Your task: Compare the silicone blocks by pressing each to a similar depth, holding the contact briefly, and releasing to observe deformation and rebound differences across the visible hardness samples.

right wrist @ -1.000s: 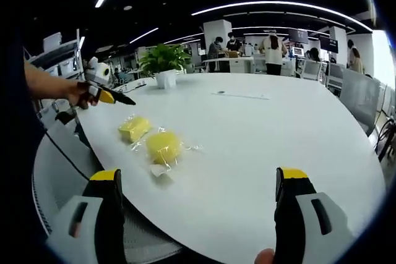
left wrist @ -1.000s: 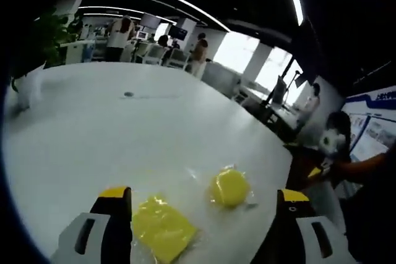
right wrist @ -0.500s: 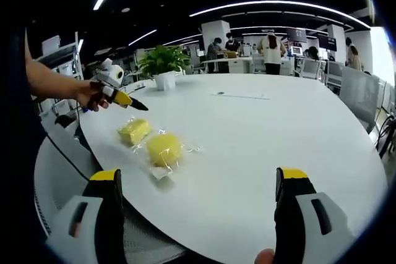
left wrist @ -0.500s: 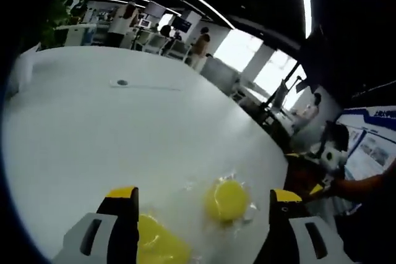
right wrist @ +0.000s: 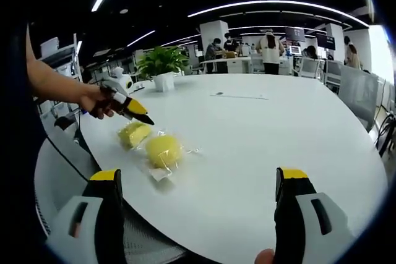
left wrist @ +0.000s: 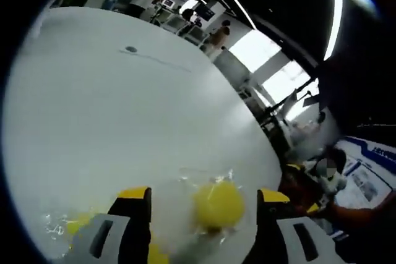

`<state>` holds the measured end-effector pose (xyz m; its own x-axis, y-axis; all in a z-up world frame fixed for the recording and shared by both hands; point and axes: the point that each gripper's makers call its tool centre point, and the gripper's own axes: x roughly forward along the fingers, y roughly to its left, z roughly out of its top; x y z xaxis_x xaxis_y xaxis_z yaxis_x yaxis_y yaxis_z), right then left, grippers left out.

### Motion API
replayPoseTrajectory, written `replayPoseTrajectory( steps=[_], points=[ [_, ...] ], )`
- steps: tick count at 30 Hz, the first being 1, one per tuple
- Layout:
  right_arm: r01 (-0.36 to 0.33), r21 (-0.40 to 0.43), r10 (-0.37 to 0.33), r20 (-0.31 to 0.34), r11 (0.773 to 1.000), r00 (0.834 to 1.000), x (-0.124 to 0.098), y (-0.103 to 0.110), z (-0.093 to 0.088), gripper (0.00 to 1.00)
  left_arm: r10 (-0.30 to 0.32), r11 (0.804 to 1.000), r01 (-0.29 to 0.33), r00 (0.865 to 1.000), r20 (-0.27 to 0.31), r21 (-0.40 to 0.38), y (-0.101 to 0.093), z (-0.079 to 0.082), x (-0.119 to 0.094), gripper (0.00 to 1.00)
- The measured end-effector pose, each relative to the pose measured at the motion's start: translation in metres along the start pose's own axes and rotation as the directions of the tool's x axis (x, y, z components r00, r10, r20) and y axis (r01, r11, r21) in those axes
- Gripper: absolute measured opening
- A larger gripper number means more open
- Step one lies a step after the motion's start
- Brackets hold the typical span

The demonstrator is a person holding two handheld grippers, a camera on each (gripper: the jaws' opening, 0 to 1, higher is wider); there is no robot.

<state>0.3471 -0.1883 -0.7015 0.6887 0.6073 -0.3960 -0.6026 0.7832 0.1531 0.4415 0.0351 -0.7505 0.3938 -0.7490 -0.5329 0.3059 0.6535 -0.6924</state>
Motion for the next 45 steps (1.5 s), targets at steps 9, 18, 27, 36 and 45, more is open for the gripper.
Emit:
replayPoseTrajectory(
  steps=[9,18,27,36,45],
  points=[
    [0.000,0.013,0.000,0.003,1.000,1.000,-0.001,0.004,-0.003,0.97,0.018,0.994,-0.017,1.000,0.012,-0.111,0.007,0.002,0.017,0.47],
    [-0.006,0.010,0.006,-0.015,1.000,1.000,-0.001,0.005,-0.010,0.97,0.036,0.980,-0.040,0.999,-0.026,-0.195,0.011,-0.008,0.029,0.32],
    [-0.001,0.013,0.001,-0.016,1.000,1.000,-0.003,0.004,-0.009,0.97,0.035,0.966,-0.043,0.999,-0.033,-0.253,0.013,-0.006,0.031,0.23],
    [0.000,0.018,0.001,-0.022,1.000,1.000,-0.005,0.003,-0.010,0.97,0.042,0.963,-0.057,0.997,-0.063,-0.264,0.018,-0.014,0.039,0.16],
    [0.005,0.012,-0.005,-0.027,1.000,1.000,-0.007,0.000,-0.010,0.97,0.028,0.969,-0.041,0.998,-0.055,-0.242,0.018,-0.015,0.043,0.04]
  ],
)
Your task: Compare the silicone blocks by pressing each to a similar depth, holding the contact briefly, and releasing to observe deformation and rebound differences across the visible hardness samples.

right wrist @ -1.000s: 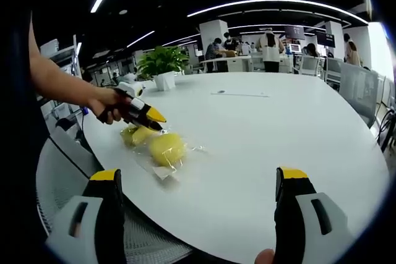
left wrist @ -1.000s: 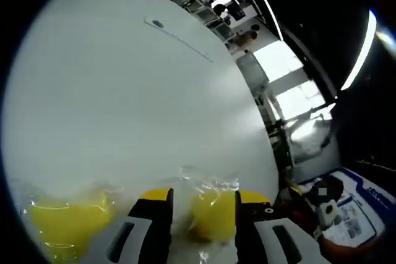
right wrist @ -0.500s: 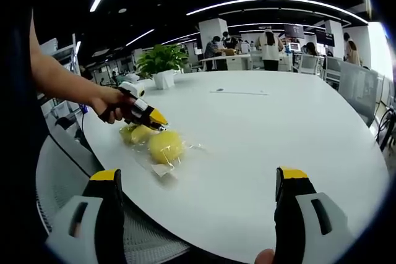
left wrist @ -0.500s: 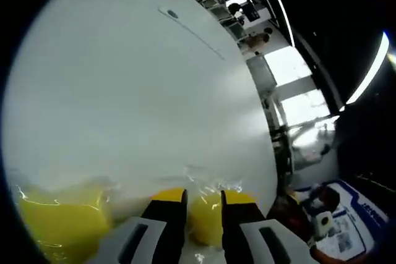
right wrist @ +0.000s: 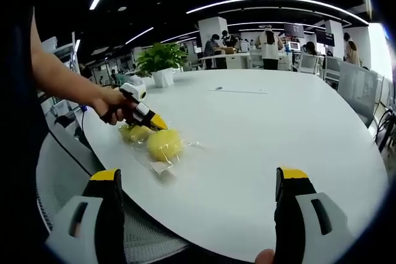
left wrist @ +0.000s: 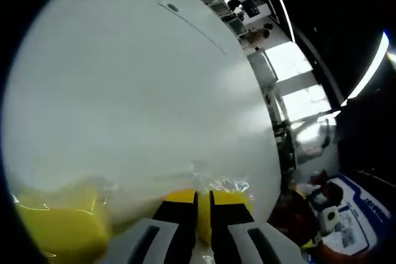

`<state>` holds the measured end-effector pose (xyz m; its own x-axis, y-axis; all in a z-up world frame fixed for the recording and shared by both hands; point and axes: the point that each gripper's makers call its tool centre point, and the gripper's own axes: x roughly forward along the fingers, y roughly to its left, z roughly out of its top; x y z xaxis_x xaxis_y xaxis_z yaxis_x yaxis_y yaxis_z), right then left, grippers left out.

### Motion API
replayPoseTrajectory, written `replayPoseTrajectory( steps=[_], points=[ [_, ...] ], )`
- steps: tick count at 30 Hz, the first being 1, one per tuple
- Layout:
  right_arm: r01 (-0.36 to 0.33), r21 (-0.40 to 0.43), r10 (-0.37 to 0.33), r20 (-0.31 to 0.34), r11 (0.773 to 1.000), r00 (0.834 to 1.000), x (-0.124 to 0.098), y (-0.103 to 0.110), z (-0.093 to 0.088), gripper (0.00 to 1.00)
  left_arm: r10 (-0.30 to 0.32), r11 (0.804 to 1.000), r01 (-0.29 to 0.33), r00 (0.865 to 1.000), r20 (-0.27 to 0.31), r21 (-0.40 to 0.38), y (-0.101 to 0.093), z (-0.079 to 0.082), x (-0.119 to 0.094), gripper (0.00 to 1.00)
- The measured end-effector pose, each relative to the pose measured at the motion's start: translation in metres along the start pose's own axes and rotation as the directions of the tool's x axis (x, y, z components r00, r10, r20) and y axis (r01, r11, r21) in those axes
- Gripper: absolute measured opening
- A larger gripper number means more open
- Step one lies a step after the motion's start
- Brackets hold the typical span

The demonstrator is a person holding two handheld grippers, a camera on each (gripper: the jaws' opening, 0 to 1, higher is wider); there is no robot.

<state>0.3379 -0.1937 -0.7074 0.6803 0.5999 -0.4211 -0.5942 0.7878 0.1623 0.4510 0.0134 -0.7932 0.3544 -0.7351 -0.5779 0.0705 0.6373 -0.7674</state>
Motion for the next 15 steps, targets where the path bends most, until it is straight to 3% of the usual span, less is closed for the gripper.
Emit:
replayPoseTrajectory(
  steps=[6,15],
  points=[
    [0.005,0.005,-0.005,-0.001,1.000,1.000,-0.0007,0.0005,-0.0009,0.97,0.015,0.998,-0.016,1.000,0.012,0.063,-0.0010,0.0017,0.0007,0.00],
    [0.006,0.008,-0.006,0.000,1.000,1.000,-0.0021,0.0017,-0.0032,0.97,0.018,0.997,-0.018,1.000,0.007,0.075,0.0000,0.0003,-0.0004,0.00]
  ],
)
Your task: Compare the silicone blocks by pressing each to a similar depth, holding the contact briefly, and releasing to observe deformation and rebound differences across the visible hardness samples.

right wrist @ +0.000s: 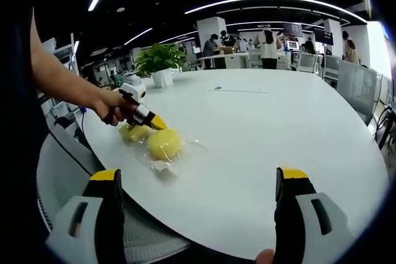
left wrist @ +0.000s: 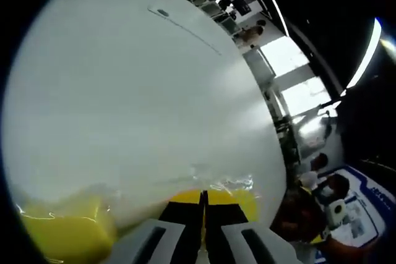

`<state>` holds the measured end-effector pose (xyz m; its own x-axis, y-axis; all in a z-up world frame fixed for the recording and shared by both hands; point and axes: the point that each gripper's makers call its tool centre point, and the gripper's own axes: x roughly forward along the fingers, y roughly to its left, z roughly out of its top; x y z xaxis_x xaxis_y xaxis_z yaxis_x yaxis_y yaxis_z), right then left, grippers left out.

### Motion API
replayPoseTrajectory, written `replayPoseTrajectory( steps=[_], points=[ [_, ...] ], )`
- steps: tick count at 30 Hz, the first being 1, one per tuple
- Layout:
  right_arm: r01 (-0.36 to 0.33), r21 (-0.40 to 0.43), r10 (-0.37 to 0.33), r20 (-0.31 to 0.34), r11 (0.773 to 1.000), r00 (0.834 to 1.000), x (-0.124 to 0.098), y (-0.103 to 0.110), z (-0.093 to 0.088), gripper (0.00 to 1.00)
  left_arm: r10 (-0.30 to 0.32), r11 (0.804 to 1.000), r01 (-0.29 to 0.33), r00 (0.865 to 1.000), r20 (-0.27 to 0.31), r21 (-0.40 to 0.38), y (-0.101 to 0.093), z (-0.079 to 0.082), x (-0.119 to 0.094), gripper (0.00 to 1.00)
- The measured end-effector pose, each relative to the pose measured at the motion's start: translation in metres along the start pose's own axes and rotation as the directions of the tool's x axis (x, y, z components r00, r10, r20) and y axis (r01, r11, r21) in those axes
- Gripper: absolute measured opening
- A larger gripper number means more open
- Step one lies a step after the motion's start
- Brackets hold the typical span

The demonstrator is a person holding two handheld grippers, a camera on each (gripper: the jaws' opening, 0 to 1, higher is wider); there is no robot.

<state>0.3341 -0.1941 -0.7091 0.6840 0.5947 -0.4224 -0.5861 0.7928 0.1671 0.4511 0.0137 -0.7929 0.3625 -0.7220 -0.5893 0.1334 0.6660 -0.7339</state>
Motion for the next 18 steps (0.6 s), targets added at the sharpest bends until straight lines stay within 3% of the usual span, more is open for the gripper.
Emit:
replayPoseTrajectory(
  steps=[8,11,15,18],
  points=[
    [0.004,0.001,-0.004,0.003,1.000,1.000,-0.0013,-0.0010,0.0001,0.97,0.004,0.999,-0.004,1.000,-0.006,-0.045,-0.0016,-0.0035,-0.0035,0.00],
    [0.001,-0.001,-0.001,0.003,1.000,1.000,-0.0004,0.0004,0.0001,0.97,0.023,0.998,-0.023,1.000,-0.005,0.053,-0.0021,-0.0051,-0.0065,0.00],
    [-0.002,-0.001,0.002,0.004,1.000,1.000,0.0001,0.0017,0.0010,0.97,0.022,1.000,-0.022,1.000,-0.002,-0.022,-0.0038,-0.0026,-0.0058,0.00],
    [-0.002,-0.001,0.002,0.005,1.000,1.000,-0.0001,0.0016,0.0014,0.97,0.016,0.999,-0.016,1.000,0.003,-0.031,-0.0052,-0.0029,-0.0079,0.00]
  ],
)
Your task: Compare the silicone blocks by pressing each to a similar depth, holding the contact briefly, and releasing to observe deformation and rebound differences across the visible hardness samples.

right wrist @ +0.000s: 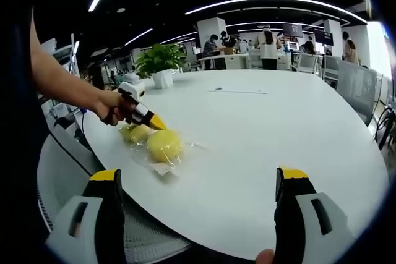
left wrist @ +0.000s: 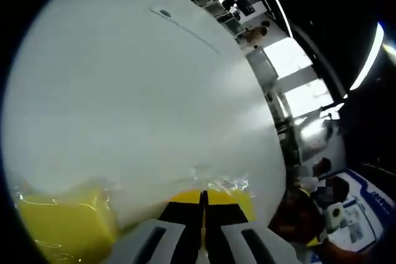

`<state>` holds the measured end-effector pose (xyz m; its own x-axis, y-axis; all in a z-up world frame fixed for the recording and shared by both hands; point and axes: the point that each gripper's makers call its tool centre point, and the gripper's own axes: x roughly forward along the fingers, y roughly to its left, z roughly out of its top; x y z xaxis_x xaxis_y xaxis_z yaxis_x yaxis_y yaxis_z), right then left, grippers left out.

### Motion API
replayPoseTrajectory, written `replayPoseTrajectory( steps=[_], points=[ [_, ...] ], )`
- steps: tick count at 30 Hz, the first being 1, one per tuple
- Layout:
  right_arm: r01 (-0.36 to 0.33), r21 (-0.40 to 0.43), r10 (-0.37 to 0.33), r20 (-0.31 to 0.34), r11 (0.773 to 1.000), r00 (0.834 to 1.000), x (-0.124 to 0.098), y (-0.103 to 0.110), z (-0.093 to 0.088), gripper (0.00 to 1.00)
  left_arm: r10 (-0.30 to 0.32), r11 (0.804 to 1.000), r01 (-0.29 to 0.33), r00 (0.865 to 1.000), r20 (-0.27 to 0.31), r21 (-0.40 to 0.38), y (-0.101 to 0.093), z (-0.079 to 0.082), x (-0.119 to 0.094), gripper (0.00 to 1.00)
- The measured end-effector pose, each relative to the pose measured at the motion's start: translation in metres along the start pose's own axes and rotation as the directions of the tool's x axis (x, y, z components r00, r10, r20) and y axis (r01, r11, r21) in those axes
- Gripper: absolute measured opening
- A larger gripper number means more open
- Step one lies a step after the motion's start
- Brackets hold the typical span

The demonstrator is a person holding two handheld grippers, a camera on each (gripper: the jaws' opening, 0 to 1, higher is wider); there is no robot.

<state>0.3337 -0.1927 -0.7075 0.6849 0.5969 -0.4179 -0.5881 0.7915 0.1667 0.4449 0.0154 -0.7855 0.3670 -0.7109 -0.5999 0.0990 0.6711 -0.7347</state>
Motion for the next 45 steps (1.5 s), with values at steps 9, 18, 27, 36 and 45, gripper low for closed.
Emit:
replayPoseTrajectory(
  steps=[9,18,27,36,45],
  points=[
    [-0.005,-0.004,0.005,-0.001,1.000,1.000,0.002,0.000,0.001,0.97,-0.098,0.981,0.089,0.994,0.044,0.170,-0.037,0.010,-0.013,0.00],
    [-0.012,-0.013,0.012,0.009,1.000,1.000,0.005,0.001,0.007,0.97,-0.135,0.970,0.122,0.990,0.047,0.210,-0.053,0.014,-0.020,0.00],
    [-0.017,-0.017,0.017,0.010,1.000,1.000,0.006,0.002,0.007,0.97,-0.156,0.921,0.132,0.987,0.036,0.367,-0.075,0.014,-0.029,0.00],
    [-0.028,-0.029,0.029,0.017,0.999,0.999,0.007,0.005,0.013,0.97,-0.164,0.912,0.133,0.985,0.049,0.389,-0.083,0.021,-0.040,0.00],
    [-0.030,-0.036,0.031,0.016,0.999,0.999,0.005,0.005,0.013,0.97,-0.153,0.881,0.096,0.984,0.087,0.462,-0.091,0.028,-0.051,0.00]
  ],
)
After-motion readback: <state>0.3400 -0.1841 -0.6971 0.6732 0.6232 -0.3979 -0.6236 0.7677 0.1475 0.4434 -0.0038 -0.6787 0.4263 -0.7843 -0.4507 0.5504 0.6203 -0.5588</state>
